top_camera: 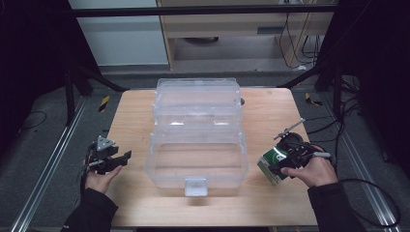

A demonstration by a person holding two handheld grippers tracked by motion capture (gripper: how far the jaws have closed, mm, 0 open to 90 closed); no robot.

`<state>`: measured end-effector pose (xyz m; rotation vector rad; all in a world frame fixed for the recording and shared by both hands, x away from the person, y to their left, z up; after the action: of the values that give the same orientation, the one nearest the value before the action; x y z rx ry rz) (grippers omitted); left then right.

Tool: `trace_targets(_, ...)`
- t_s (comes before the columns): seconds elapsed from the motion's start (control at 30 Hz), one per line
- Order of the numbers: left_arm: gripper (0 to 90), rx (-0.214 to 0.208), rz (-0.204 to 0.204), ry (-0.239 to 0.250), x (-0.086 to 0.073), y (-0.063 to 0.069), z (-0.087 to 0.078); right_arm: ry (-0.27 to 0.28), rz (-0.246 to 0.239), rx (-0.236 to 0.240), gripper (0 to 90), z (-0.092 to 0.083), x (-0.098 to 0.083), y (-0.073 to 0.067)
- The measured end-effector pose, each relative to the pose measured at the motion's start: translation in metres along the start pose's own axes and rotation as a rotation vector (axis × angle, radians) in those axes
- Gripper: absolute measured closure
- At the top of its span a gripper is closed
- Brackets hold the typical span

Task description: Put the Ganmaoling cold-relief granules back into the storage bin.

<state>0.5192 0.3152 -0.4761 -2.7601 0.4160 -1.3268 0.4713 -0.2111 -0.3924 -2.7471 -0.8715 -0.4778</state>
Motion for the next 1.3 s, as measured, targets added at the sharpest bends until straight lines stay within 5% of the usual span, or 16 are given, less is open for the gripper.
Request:
trace_targets(0.53,42.5,-0.005,0.004,-0.003,0.000,0.001,0.000,0.042,-0.080,-0.024,17.5,-0.026,0.023,0.005)
trace_targets(1.3,42.5,-0.013,0.003,-0.006,-0.001,0.001,0.001,0.010,-0.340,0.055,17.6,-0.041,0.063,-0.021)
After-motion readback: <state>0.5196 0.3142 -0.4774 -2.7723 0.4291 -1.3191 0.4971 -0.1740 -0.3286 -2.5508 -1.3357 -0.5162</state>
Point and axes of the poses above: each handheld gripper's, and its own axes: z roughly forward along the jaws, x roughly out of its top, y roughly to its right, the point moved 5 cm from there along z, roughly forward along the jaws, and after that the axes turned 9 degrees about x, right-handed, at the moved point
